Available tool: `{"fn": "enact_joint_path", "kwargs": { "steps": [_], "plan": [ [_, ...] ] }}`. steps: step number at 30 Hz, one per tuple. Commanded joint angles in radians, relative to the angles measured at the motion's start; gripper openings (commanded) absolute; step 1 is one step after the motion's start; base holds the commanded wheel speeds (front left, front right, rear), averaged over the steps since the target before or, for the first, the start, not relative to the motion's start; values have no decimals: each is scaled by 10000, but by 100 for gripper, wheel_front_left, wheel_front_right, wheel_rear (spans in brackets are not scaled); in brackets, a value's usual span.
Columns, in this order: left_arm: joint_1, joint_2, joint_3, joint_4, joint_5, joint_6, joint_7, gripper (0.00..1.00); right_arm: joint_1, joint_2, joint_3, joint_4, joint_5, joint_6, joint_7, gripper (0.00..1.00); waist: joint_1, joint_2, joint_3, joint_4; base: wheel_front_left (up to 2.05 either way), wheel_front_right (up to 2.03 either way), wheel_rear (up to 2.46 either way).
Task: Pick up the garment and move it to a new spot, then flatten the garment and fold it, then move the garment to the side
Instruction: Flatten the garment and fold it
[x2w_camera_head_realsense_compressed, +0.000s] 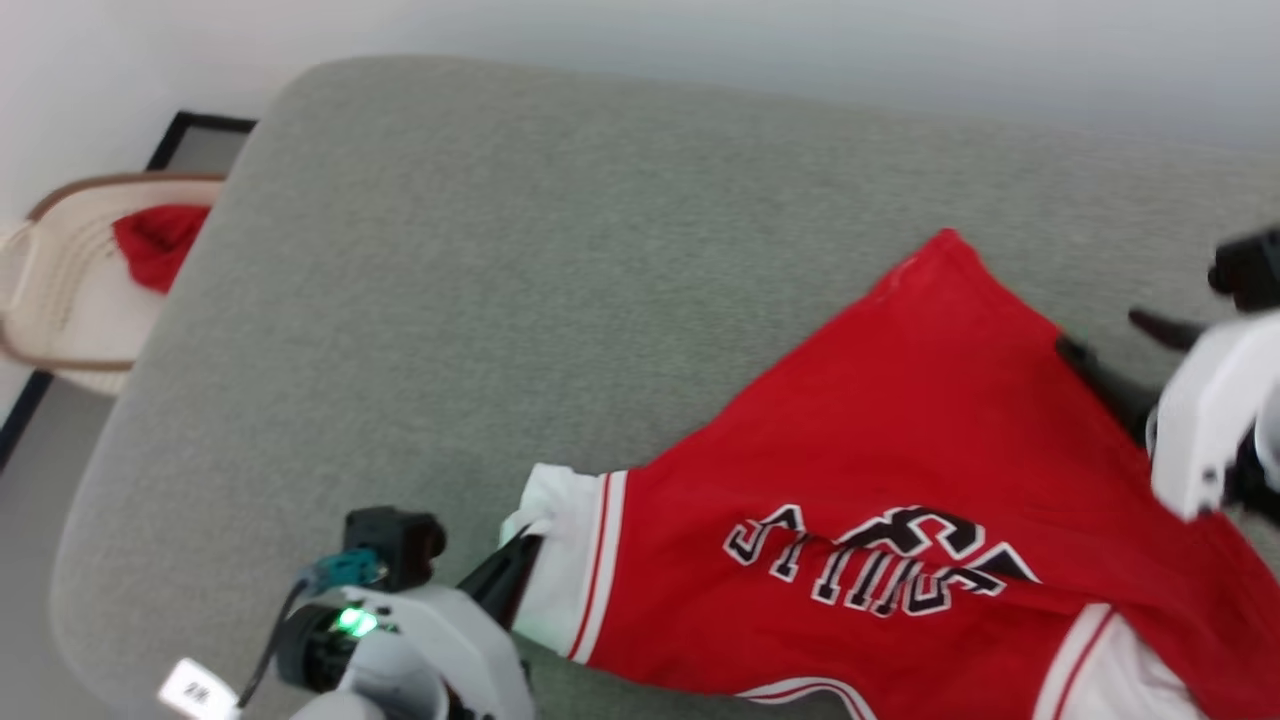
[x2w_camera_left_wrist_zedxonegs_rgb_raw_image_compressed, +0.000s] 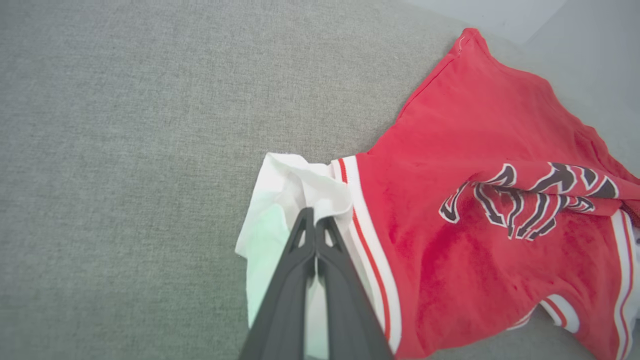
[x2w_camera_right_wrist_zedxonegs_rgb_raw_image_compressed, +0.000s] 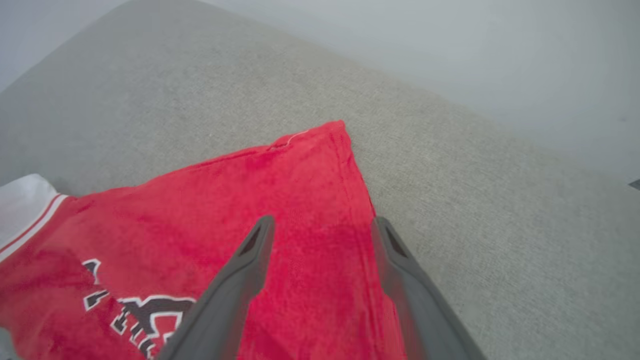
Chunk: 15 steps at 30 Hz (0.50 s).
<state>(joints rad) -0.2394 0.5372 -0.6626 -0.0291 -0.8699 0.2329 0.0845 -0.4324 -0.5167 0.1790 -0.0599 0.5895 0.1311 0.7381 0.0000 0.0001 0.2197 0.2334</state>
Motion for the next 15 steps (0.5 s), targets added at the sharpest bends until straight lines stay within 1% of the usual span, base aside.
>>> {"fn": "enact_joint_path", "kwargs": {
  "steps": [1, 4, 8, 15],
  "plan": [
    [-190, -110, -55, 67, 83, -95, 2, 0, -446, -57, 292, 490, 48, -7, -184, 100, 0, -1, 267, 457, 0, 0, 0],
    [-538, -388, -266, 297, 175, -339, 20, 0, -1573, -367, 1048, 1980, 193, -7, -393, 100, 0, -1, 450, 884, 0, 0, 0],
    [-951, -767, -518, 664, 268, -646, -56, 0, -2936, -530, 2020, 3803, 464, -7, -371, 100, 0, -1, 721, 1410, 0, 0, 0],
    [-1498, -1461, -866, 1387, 331, -1174, -256, 0, -4623, -698, 3604, 6211, 609, -7, -177, 100, 0, -1, 1144, 2158, 0, 0, 0]
  ]
}}
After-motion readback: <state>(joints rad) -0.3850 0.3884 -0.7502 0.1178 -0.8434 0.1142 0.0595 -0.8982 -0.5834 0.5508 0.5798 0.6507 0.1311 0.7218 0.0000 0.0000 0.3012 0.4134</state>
